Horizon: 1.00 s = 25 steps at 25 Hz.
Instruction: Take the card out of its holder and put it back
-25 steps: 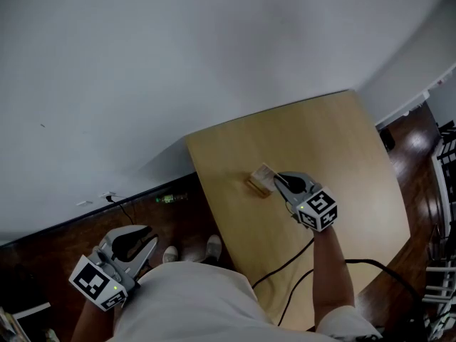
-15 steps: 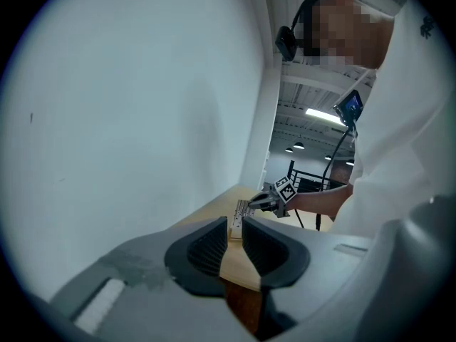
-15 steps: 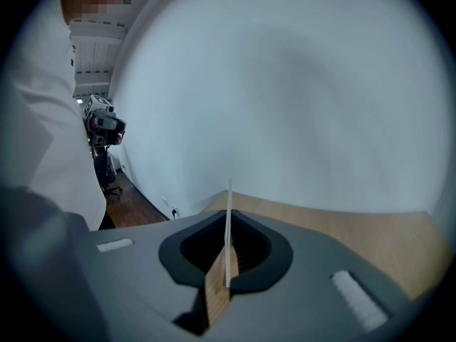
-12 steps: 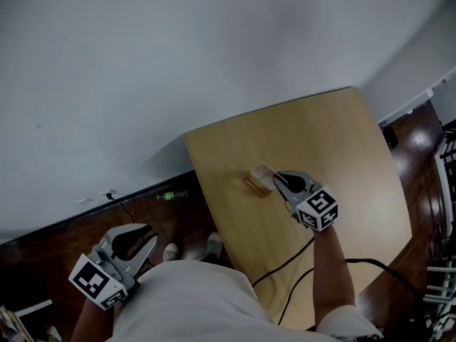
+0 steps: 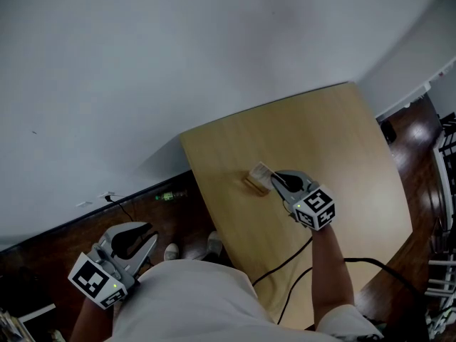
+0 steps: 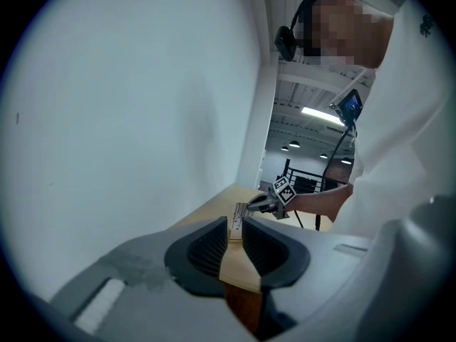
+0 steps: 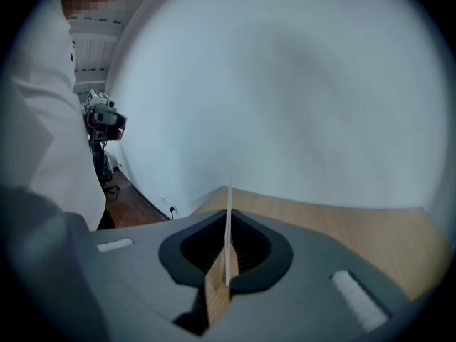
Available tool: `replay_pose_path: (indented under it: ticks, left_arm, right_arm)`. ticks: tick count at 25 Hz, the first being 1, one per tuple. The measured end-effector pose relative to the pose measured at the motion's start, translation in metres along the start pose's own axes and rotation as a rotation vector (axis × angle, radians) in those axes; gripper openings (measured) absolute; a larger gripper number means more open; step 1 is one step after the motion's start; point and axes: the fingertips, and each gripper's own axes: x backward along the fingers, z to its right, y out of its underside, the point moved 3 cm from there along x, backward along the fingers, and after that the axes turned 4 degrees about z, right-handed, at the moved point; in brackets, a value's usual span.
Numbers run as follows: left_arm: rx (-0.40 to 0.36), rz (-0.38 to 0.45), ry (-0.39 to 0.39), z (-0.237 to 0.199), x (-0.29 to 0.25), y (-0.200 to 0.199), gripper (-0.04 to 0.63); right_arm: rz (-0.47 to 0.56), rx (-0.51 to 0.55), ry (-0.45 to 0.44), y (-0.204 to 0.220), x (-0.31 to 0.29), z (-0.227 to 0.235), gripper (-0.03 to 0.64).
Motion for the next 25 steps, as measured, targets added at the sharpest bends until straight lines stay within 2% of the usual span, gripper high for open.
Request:
replay_pose_path:
  ticks: [17, 25]
  left_arm:
    - [0.016, -0.014, -0.030, -0.007, 0.007, 0.004, 0.072]
    - [0.014, -0.014, -0.019, -0.009, 0.006, 0.003, 0.072]
  right_arm:
    - [-0.031, -0.056, -0.045, 0.037, -0.021, 0.007, 0.021]
    - [-0.020, -0.071, -0.032, 0.040, -0.018, 0.011, 0.023]
